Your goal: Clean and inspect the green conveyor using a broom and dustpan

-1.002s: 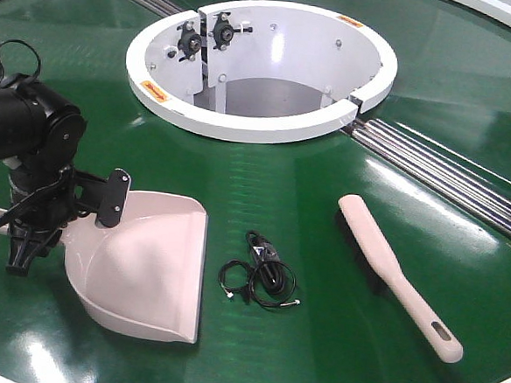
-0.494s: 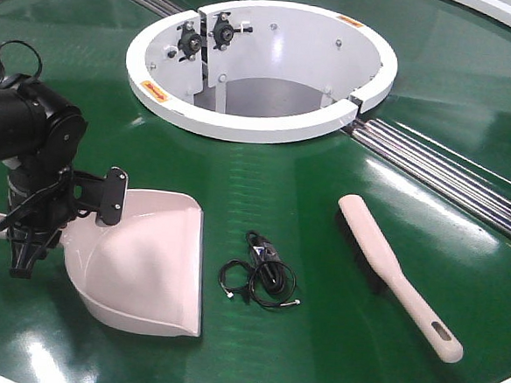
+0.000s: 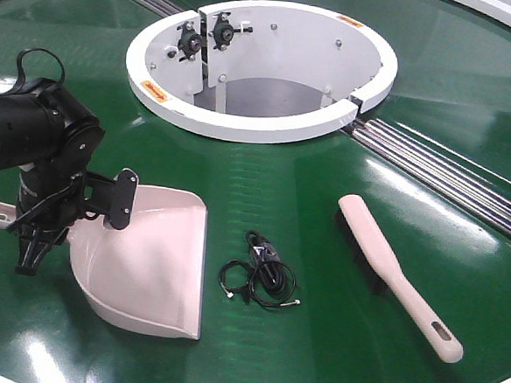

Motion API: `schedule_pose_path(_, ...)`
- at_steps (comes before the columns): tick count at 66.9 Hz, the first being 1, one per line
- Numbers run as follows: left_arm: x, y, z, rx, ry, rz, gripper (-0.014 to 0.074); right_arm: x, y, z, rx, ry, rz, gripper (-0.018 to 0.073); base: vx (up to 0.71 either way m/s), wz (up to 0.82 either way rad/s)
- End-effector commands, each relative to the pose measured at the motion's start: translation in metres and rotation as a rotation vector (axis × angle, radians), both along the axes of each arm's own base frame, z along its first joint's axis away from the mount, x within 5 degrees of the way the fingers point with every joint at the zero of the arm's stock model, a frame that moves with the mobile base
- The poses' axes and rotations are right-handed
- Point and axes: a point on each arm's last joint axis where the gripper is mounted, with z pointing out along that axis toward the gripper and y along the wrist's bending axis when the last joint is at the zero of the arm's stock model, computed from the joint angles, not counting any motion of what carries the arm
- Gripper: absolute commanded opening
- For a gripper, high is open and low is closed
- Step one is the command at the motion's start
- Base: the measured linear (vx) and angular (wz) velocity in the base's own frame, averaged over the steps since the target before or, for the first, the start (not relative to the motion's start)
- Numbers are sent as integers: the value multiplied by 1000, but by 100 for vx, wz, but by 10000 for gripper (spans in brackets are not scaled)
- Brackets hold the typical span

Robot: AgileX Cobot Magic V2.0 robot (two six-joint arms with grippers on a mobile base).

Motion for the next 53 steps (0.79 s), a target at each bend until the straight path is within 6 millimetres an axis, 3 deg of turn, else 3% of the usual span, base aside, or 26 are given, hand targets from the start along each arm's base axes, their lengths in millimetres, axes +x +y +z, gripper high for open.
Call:
schedule_pose_path(1, -1, -2, 23, -10, -79, -1, -6, -1, 0, 6, 6, -78, 2, -8, 0, 0)
schedule_pose_path(53, -1, -2, 23, -13, -81, 8, -6, -1, 0, 6, 6, -78, 2, -8, 0, 0)
